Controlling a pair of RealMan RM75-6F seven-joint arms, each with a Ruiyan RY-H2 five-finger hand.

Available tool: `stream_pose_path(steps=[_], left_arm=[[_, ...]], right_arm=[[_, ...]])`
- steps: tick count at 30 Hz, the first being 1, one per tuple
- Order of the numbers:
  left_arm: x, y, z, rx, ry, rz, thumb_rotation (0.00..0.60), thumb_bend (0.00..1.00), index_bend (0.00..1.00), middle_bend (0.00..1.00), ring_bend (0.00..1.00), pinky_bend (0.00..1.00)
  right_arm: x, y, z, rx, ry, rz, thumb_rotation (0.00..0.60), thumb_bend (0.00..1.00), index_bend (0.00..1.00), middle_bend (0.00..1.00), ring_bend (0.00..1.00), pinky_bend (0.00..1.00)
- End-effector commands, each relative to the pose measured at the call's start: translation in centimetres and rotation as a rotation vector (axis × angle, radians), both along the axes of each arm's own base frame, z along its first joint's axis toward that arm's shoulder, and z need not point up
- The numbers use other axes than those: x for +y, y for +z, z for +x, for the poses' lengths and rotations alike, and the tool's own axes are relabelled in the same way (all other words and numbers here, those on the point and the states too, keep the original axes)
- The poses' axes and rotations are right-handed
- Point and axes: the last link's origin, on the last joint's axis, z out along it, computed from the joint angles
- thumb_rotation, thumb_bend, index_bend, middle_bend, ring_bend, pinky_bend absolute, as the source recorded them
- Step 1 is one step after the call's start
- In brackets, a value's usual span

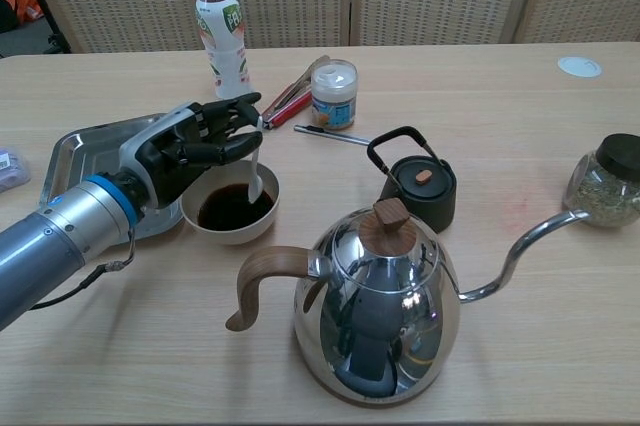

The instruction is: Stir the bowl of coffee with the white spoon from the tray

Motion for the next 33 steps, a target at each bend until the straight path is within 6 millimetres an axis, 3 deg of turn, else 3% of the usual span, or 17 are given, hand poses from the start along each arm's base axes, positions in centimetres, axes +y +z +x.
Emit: stream_pose_path(steps=[1,9,18,26,33], left_arm=[[-0.2,-0.5,0.6,0.009,-0.016,-0.007,0.6,0.48,0.73,0.0,0.0,0.0],[-1.0,-1.2,1.3,-0.01,-0.033,-0.031,0.6,0.48,0.73,0.0,0.0,0.0],[-2.3,-0.3,0.0,-0.054,-0.02,-0.052,0.6,0.48,0.73,0.0,0.0,0.0],[-1.0,0.5,-1.0,0.002,-0.008,-0.007,0.6,0.48,0.73,0.0,0.0,0.0],[0.3,0.3,-0.5,0.033,-0.001,0.005,0.6,0.48,0.73,0.0,0.0,0.0]], right_arm=[[0.0,0.1,0.0,0.0,0.0,-0.004,0.6,0.0,0.0,0.0,0.0,0.0],[0.0,0.4,0.0,-0.002,0.0,-0.011,0.6,0.0,0.0,0.0,0.0,0.0],[0.0,0.2,0.1,-0.003,0.004,-0.006,0.6,0.0,0.0,0.0,0.0,0.0],[0.0,0.3,0.1,-0.003,0.005,-0.009,0.6,0.0,0.0,0.0,0.0,0.0],[0.0,0.2,0.1,-0.004,0.003,-0.007,0.6,0.0,0.0,0.0,0.0,0.0]])
